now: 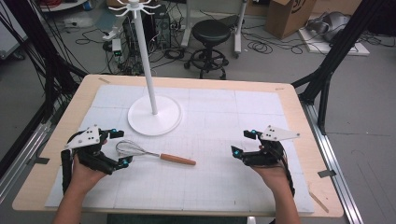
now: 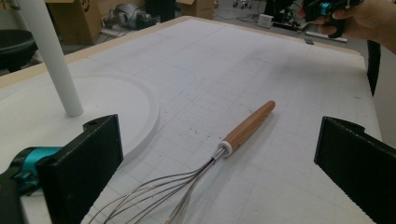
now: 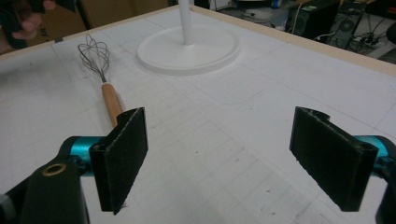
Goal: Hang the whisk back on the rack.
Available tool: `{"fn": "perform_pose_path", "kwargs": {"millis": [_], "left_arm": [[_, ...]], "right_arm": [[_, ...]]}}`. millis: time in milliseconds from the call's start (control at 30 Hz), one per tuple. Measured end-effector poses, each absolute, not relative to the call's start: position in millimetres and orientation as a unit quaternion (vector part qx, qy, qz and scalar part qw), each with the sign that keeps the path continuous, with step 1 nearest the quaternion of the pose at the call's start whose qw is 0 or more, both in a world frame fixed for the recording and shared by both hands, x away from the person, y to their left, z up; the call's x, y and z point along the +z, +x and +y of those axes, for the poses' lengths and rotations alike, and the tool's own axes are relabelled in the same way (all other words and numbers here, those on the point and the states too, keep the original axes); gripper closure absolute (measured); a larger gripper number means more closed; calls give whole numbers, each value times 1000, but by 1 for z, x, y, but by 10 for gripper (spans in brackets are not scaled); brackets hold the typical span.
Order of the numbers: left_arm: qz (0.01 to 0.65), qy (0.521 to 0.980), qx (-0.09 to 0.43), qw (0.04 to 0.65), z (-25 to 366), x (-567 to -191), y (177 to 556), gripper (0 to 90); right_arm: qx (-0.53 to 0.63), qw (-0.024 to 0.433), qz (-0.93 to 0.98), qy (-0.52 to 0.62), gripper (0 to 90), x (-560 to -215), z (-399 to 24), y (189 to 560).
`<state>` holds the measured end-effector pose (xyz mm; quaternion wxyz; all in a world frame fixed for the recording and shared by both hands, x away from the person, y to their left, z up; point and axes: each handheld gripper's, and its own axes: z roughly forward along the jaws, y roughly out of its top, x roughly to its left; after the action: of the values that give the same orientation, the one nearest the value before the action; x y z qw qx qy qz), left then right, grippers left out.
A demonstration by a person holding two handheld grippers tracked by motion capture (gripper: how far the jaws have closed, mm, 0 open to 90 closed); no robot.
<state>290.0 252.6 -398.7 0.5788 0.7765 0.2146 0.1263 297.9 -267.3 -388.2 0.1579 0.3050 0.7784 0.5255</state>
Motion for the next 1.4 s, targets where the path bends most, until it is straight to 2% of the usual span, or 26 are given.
{"fn": "perform_pose_path", "kwargs": {"millis": [267,600,967,1033,1133,1400], "left_arm": [[186,793,120,567,230,-385,290,17],[166,832,101,520,190,-381,310,17],[134,898,83,411,148,-390,328,18],[132,907,76,393,143,-395,331,62],[129,923,65,358,139,-404,334,201],[127,940,54,311,132,-417,341,342]], "right_arm": [[518,162,781,308,189,-390,-271,296],[525,168,774,310,189,-387,-274,297],[520,168,779,309,189,-387,-272,296],[517,170,780,310,189,-387,-272,295],[517,172,780,308,189,-387,-271,295],[506,168,789,306,189,-391,-267,298]]}}
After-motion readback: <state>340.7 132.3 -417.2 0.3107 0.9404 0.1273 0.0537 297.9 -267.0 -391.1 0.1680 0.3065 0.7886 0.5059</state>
